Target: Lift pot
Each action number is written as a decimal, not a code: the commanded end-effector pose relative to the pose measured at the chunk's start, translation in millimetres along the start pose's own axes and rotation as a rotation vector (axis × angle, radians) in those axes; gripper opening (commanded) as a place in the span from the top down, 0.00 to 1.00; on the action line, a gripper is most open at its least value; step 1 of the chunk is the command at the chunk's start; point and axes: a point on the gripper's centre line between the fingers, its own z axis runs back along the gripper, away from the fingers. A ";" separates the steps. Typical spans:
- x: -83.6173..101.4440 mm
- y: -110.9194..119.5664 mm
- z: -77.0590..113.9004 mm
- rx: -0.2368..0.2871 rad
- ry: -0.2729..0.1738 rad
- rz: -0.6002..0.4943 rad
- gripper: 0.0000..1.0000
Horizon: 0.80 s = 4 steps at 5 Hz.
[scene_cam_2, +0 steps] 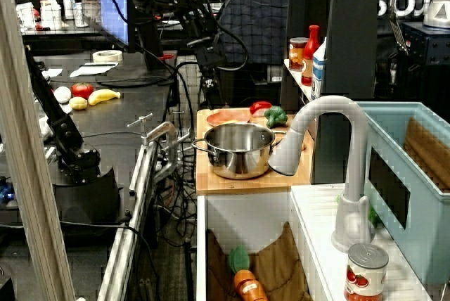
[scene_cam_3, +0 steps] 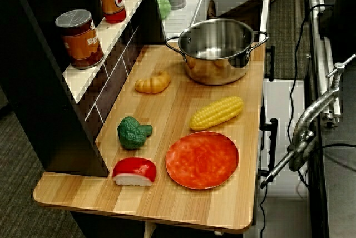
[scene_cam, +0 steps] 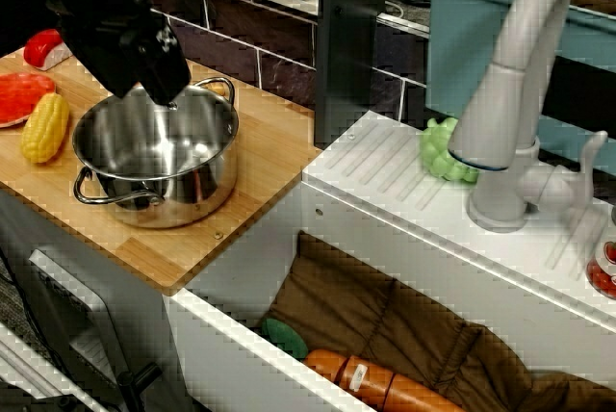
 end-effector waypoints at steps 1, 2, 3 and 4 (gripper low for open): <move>8.4 10.3 -5.7 -0.002 0.009 -0.028 0.00; 8.9 11.4 -9.2 -0.005 0.019 -0.041 0.00; 10.0 14.7 -17.4 0.007 0.083 -0.040 0.00; 6.9 18.6 -32.2 0.023 0.092 -0.043 0.00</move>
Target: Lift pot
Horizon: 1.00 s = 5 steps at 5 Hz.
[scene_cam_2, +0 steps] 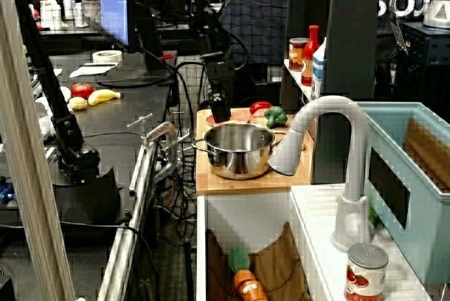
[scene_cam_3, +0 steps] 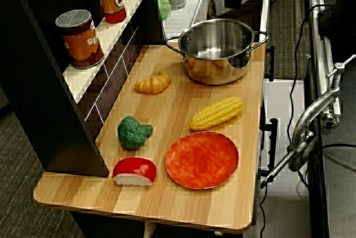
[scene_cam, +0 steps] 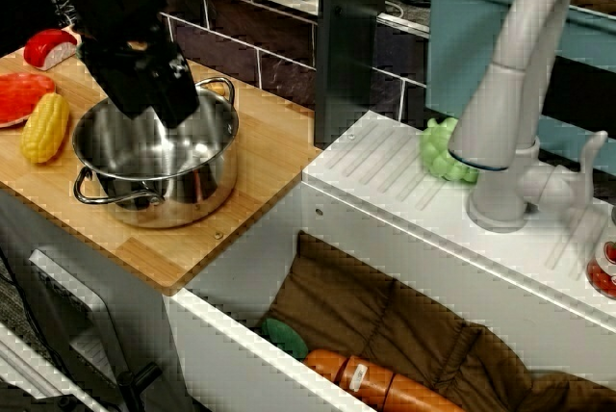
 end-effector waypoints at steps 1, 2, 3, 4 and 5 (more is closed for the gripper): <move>3.3 9.2 -19.8 0.038 -0.010 -0.039 0.00; 3.0 9.2 -23.1 0.035 -0.010 -0.042 0.00; 2.1 6.6 -24.8 0.036 -0.019 -0.056 0.00; -0.8 5.6 -28.0 0.036 -0.012 -0.066 0.00; -4.9 0.5 -36.8 0.044 0.037 -0.101 0.00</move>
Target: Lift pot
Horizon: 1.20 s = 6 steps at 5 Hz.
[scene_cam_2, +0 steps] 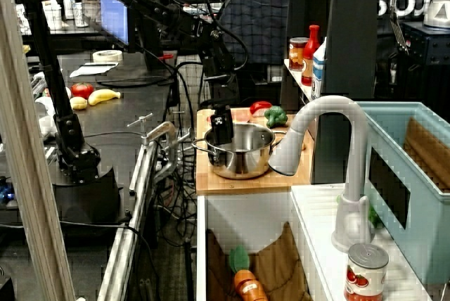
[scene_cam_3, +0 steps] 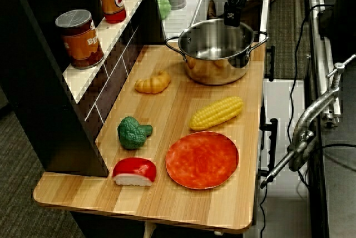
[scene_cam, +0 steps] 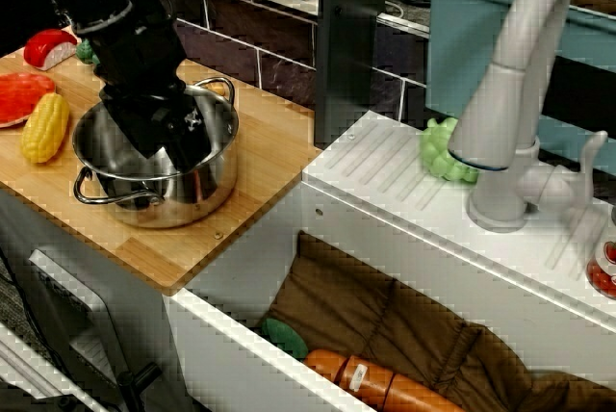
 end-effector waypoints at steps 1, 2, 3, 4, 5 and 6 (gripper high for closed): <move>-2.1 -4.1 -7.8 0.028 0.032 -0.052 0.00; -1.4 -1.6 -11.6 0.039 0.032 -0.055 0.00; -2.6 -0.1 -14.9 0.047 0.041 -0.026 0.00; -4.7 7.8 -22.6 0.066 0.070 -0.021 0.00; -7.4 16.2 -31.8 0.090 0.102 -0.010 0.00; -9.6 19.9 -39.0 0.101 0.124 -0.009 0.00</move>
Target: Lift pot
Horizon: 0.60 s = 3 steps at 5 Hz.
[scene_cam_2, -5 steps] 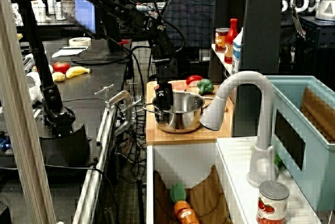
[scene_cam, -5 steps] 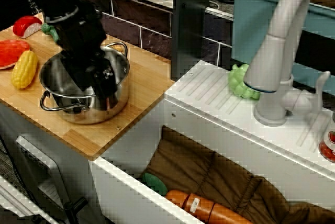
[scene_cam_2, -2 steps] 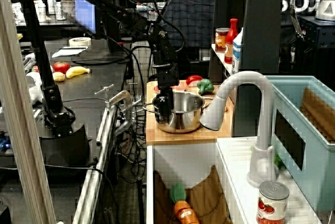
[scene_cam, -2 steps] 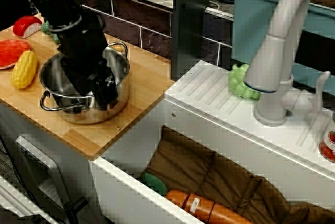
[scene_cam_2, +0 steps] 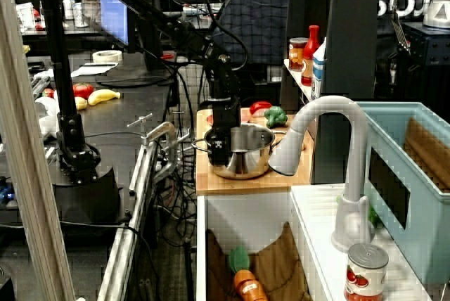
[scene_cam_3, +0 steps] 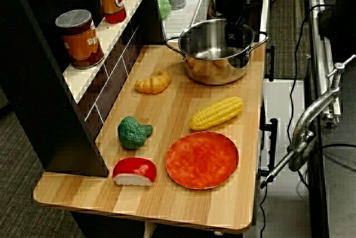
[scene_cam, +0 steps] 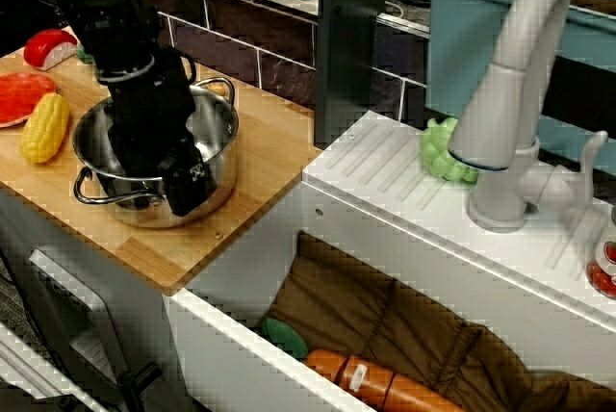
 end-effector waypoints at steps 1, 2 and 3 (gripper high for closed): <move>2.1 1.7 0.8 -0.017 -0.033 -0.003 1.00; 2.5 -1.1 5.8 -0.028 -0.055 -0.012 1.00; 1.9 -3.5 6.3 -0.026 -0.057 -0.024 1.00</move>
